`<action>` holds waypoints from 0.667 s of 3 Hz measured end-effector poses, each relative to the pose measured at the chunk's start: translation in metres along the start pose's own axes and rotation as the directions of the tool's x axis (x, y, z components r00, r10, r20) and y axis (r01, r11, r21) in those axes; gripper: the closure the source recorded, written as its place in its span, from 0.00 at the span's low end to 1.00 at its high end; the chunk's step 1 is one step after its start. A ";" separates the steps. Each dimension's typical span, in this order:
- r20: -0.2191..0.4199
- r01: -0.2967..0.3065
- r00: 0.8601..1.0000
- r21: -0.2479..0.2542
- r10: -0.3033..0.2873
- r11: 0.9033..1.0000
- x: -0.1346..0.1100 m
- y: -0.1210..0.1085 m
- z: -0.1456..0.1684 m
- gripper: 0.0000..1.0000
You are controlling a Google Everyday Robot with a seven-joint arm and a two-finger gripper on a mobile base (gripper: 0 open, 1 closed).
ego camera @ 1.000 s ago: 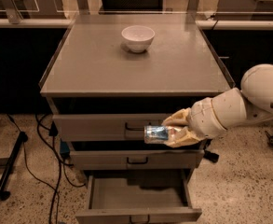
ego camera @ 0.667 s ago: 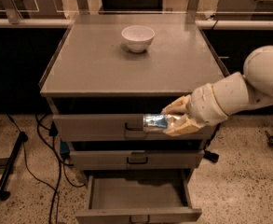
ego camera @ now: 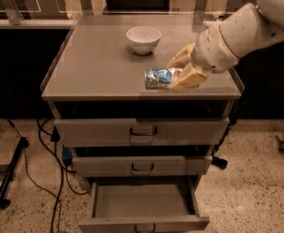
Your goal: Pick redbull can from bottom drawer and place on counter
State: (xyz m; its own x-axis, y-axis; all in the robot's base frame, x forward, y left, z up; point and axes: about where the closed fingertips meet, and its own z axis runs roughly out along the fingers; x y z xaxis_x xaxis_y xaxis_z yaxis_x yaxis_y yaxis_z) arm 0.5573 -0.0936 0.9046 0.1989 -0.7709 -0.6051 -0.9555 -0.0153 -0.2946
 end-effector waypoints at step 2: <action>0.034 0.010 0.999 0.020 -0.011 1.000 -0.006 -0.081 0.028 1.00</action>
Offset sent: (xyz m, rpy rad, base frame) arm 0.1136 0.0277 0.0032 0.0565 -0.0231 -0.0035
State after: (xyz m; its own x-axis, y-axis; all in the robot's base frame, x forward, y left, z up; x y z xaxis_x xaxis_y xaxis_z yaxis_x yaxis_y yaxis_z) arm 0.6394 -0.0703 0.9114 0.2167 -0.7483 -0.6270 -0.9488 -0.0101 -0.3159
